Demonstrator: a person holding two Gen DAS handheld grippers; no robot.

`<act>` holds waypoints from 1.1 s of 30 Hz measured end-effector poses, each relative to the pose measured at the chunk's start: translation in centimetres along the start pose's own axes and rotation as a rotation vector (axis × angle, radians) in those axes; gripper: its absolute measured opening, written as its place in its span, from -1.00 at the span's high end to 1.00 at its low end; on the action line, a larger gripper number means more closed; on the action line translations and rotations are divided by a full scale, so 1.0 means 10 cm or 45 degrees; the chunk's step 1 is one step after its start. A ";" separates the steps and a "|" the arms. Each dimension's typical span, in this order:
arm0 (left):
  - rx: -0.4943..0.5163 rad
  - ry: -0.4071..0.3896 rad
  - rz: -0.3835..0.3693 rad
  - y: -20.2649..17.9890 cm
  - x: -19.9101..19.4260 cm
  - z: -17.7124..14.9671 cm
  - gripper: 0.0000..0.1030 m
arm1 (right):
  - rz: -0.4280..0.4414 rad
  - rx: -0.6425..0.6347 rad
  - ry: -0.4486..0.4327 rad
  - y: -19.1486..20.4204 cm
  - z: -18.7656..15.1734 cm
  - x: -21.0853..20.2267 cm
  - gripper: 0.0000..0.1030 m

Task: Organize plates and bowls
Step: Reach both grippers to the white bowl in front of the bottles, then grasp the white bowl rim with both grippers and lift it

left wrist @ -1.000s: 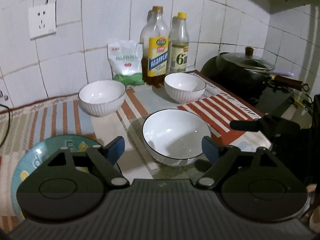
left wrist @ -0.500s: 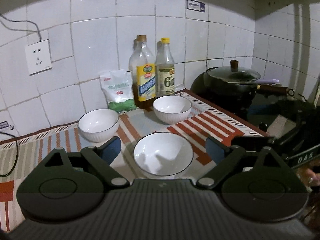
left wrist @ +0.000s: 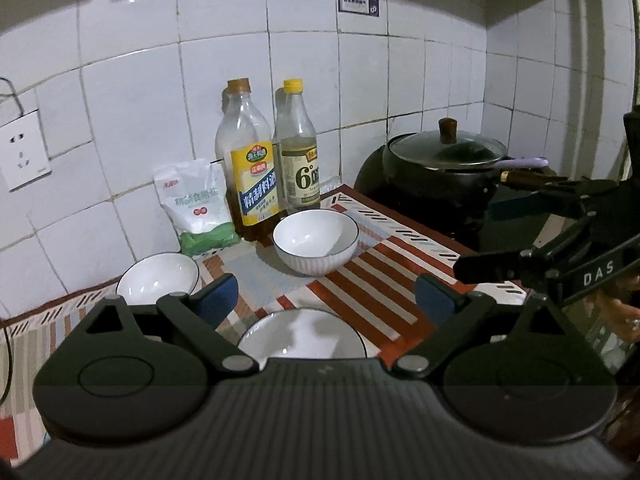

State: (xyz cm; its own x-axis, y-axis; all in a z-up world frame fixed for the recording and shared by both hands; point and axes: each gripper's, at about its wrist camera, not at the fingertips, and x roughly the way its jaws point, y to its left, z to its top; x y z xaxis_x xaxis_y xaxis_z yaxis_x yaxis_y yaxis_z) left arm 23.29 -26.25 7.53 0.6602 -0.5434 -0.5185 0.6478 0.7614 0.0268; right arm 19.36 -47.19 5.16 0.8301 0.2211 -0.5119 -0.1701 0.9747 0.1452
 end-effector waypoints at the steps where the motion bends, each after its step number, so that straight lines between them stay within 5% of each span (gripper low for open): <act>1: 0.001 0.010 -0.001 0.00 0.06 0.03 -0.87 | 0.012 0.016 0.013 -0.04 0.03 0.05 -1.00; 9: -0.027 0.020 -0.009 0.13 0.54 0.16 -0.96 | 0.071 0.141 0.063 -0.30 0.18 0.42 -0.81; 22: -0.330 0.129 -0.076 0.52 1.44 0.26 -0.91 | 0.064 0.253 0.055 -0.70 0.26 1.04 -0.71; 33: -0.281 0.244 -0.024 0.57 1.92 0.26 -0.66 | 0.015 0.246 0.071 -0.87 0.18 1.50 -0.53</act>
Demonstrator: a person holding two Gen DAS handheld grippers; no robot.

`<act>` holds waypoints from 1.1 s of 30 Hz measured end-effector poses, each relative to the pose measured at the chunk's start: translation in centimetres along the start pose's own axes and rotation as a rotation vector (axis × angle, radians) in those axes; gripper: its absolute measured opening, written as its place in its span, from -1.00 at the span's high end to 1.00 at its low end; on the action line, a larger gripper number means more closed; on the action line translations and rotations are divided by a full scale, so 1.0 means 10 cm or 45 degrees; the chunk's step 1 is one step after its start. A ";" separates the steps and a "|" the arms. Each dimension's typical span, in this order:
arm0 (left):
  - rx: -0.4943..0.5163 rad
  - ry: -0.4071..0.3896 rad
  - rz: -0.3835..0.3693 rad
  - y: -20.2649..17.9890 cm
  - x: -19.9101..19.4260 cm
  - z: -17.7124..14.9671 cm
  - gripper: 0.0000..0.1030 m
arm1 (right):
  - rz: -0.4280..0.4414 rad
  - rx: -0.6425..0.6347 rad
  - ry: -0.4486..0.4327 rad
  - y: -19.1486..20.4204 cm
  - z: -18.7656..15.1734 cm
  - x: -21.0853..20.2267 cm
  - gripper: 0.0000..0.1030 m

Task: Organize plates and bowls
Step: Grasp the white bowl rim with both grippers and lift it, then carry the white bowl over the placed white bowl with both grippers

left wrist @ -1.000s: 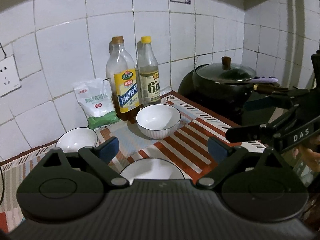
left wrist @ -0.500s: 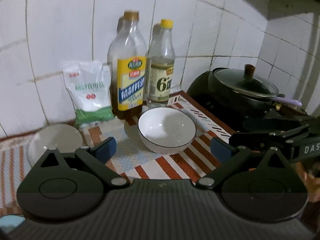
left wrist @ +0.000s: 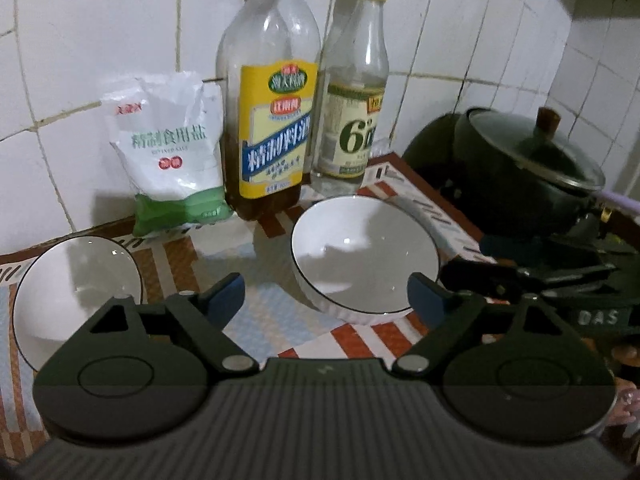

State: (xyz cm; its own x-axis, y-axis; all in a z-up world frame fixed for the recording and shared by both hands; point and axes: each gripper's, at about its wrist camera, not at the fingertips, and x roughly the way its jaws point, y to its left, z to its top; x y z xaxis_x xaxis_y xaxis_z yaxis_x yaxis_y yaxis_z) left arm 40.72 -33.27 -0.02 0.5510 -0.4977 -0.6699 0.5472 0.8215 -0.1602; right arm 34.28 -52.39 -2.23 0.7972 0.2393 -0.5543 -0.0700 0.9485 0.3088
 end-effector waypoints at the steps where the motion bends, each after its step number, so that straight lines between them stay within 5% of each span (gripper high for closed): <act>1: 0.003 0.011 0.001 0.01 0.02 0.00 -0.62 | 0.002 0.003 0.008 -0.02 0.00 0.03 -0.51; 6: -0.001 0.059 0.000 0.05 0.13 0.03 -0.54 | 0.006 0.030 0.024 -0.07 -0.01 0.19 -0.44; 11: -0.033 0.114 -0.011 0.11 0.28 0.06 -0.25 | 0.013 0.097 0.046 -0.11 0.00 0.33 -0.44; 19: -0.102 0.151 -0.033 0.18 0.44 0.06 0.29 | 0.026 0.215 0.114 -0.19 -0.04 0.53 -0.05; 23: -0.142 0.167 -0.048 0.21 0.51 0.07 0.32 | 0.018 0.260 0.139 -0.22 -0.05 0.64 0.09; 26: -0.153 0.174 -0.037 0.23 0.56 0.06 0.37 | 0.012 0.296 0.158 -0.23 -0.07 0.68 0.39; 28: -0.155 0.176 -0.057 0.23 0.57 0.06 0.56 | -0.008 0.287 0.151 -0.20 -0.07 0.66 0.44; 33: -0.134 0.179 -0.031 0.17 0.50 0.02 0.64 | -0.065 0.280 0.124 -0.12 -0.12 0.59 0.54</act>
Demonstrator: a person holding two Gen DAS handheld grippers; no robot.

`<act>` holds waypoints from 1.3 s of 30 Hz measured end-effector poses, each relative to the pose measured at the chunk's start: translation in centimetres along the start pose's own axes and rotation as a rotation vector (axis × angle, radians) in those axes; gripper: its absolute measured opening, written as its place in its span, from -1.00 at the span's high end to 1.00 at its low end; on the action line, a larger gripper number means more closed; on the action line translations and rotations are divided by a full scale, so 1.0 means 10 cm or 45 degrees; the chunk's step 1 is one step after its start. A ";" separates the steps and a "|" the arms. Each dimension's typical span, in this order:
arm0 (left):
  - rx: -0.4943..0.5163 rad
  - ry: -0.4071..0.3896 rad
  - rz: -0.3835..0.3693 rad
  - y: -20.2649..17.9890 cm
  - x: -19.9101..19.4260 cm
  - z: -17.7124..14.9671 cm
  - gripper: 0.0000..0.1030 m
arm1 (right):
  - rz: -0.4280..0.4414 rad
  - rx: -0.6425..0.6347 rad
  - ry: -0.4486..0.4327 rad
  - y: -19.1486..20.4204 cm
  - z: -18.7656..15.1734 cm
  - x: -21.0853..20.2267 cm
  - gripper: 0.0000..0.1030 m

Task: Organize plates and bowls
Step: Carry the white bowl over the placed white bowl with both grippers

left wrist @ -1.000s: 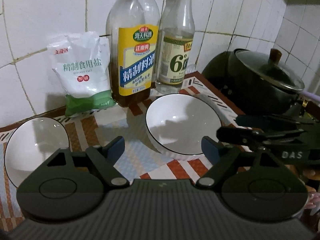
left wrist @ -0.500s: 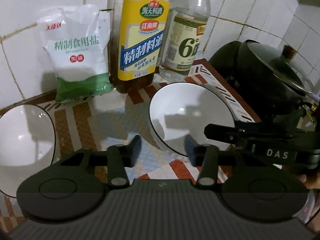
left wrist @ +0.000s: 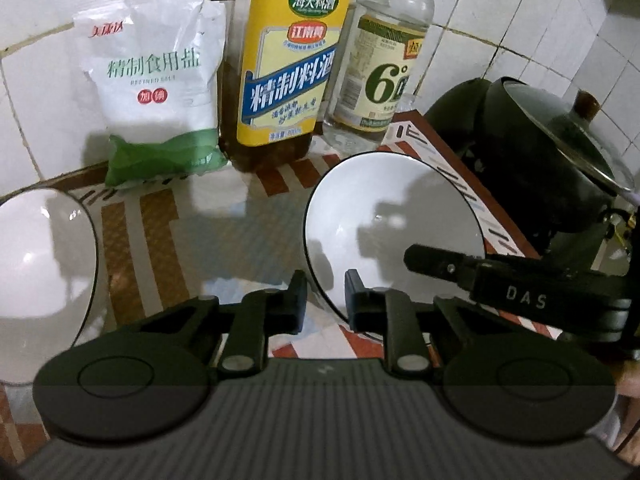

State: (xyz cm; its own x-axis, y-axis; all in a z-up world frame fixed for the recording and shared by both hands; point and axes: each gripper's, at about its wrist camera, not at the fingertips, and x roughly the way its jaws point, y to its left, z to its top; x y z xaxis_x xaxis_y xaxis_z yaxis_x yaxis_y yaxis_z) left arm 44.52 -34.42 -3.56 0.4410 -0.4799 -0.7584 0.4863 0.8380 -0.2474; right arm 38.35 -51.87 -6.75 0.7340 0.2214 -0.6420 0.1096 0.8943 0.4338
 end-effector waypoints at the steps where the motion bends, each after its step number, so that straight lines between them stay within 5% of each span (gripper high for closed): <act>1: 0.008 0.001 -0.003 -0.01 -0.02 -0.02 0.64 | -0.002 0.002 -0.007 0.01 -0.01 -0.03 0.54; 26: 0.192 -0.150 -0.055 -0.14 -1.45 -0.58 0.64 | 0.036 -0.047 0.028 0.87 -0.44 -1.22 0.55; 39: 0.186 -0.192 -0.015 -0.04 -1.89 -1.09 0.64 | 0.138 -0.017 0.037 1.08 -0.82 -1.41 0.56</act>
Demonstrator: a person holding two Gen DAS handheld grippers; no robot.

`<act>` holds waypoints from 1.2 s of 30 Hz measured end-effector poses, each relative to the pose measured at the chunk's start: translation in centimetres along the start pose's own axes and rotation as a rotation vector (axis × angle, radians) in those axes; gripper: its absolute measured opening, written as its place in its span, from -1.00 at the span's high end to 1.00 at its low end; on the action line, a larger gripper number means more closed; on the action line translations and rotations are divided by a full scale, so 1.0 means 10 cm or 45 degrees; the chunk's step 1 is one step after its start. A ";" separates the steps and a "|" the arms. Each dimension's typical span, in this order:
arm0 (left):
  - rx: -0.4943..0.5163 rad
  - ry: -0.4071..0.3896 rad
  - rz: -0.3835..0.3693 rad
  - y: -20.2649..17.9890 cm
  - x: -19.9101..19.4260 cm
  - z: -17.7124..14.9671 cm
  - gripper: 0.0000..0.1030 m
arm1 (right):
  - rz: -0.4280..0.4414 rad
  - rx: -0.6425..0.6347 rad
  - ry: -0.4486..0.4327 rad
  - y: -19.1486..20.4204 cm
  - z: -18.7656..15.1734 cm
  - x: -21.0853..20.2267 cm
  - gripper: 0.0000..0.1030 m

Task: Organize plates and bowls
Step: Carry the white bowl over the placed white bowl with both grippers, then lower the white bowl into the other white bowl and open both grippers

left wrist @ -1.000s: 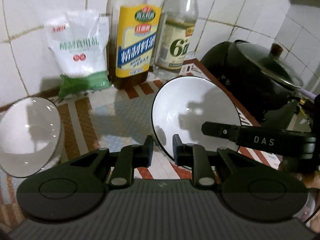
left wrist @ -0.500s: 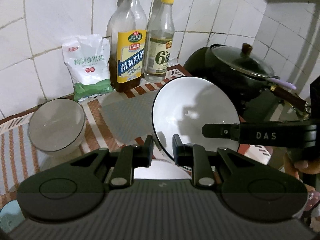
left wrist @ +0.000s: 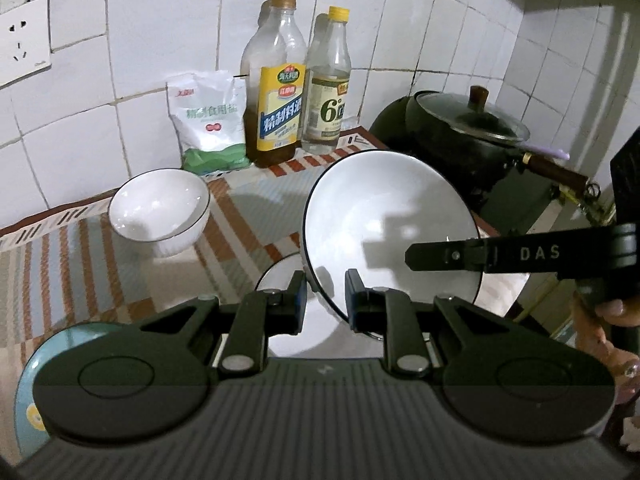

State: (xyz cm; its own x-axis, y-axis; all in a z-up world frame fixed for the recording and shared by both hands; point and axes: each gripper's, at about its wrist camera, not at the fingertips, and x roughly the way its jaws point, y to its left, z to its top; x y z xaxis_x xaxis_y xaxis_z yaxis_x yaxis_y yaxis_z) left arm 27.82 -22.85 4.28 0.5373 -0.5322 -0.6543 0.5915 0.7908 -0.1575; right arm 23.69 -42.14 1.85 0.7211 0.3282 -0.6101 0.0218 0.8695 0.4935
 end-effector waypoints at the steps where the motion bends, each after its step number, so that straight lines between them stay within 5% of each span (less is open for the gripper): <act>1: 0.004 0.000 0.010 0.00 -0.01 -0.02 0.64 | 0.004 0.001 0.005 0.00 -0.03 0.01 0.56; 8: 0.023 0.026 0.050 0.01 -0.01 -0.15 0.64 | 0.004 0.003 0.036 0.01 -0.15 0.14 0.56; 36: -0.010 0.106 0.089 0.16 0.29 -0.30 0.65 | -0.207 -0.394 -0.080 0.32 -0.38 0.43 0.50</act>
State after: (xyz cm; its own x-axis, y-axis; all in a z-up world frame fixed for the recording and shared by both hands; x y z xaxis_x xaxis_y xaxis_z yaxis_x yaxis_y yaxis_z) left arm 28.50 -22.22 -0.07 0.5251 -0.4491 -0.7229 0.5496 0.8275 -0.1148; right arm 24.26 -36.55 -1.57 0.7668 0.1614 -0.6213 -0.0643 0.9823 0.1759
